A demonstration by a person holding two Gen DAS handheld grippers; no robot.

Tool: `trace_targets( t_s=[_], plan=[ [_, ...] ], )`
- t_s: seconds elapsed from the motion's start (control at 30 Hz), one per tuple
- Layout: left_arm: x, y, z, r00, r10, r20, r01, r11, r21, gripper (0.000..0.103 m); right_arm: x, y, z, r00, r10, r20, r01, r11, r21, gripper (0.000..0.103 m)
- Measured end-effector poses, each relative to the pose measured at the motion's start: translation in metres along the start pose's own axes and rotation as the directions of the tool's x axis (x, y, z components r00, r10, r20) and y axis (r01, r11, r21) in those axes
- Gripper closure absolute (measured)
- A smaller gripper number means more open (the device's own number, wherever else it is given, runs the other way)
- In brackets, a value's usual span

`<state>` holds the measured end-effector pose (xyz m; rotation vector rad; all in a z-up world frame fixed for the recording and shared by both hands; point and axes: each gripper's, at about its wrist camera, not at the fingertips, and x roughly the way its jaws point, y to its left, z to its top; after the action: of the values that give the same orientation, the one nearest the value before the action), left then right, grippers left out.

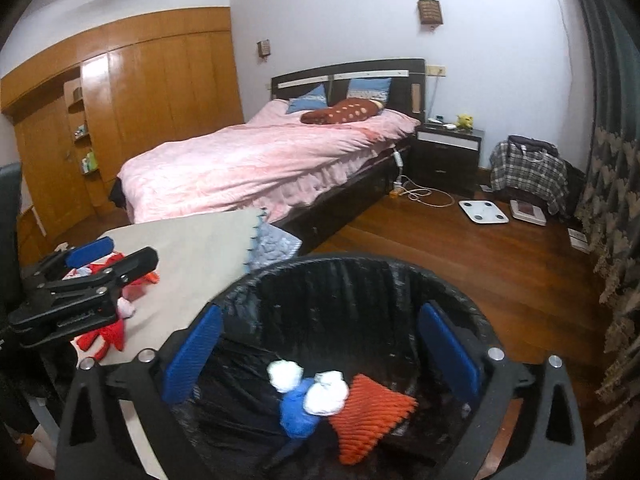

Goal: Collect trash
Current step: 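Move both tools back to the remaining pile on the table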

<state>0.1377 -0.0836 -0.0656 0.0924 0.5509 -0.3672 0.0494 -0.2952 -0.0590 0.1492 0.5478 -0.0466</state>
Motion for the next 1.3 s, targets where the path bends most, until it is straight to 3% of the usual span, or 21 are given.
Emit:
trace_targets(
  t_s=[0.37,0.87,1.07,1.3],
  plan=[
    [-0.036,0.09,-0.013,0.984,0.176,-0.001,-0.176,0.981,-0.076,0.012,0.029,0.079,0.013,0.992,0.122,0.011,-0.121,0.99,-0.065,0.006],
    [-0.044,0.197,-0.033,0.928,0.369,-0.05,-0.372,0.914,-0.162,0.016,0.087,0.165,0.012,0.975,0.222,-0.013,-0.222,0.966,-0.135,0.006],
    [-0.02,0.228,-0.043,0.914,0.394,-0.1,-0.406,0.897,-0.175,0.027,0.118,0.19,0.005,0.968,0.246,-0.054,-0.251,0.958,-0.14,0.012],
    [0.016,0.25,-0.052,0.912,0.375,-0.164,-0.401,0.898,-0.178,0.035,0.142,0.211,0.005,0.96,0.267,-0.08,-0.277,0.946,-0.168,0.015]
  ],
)
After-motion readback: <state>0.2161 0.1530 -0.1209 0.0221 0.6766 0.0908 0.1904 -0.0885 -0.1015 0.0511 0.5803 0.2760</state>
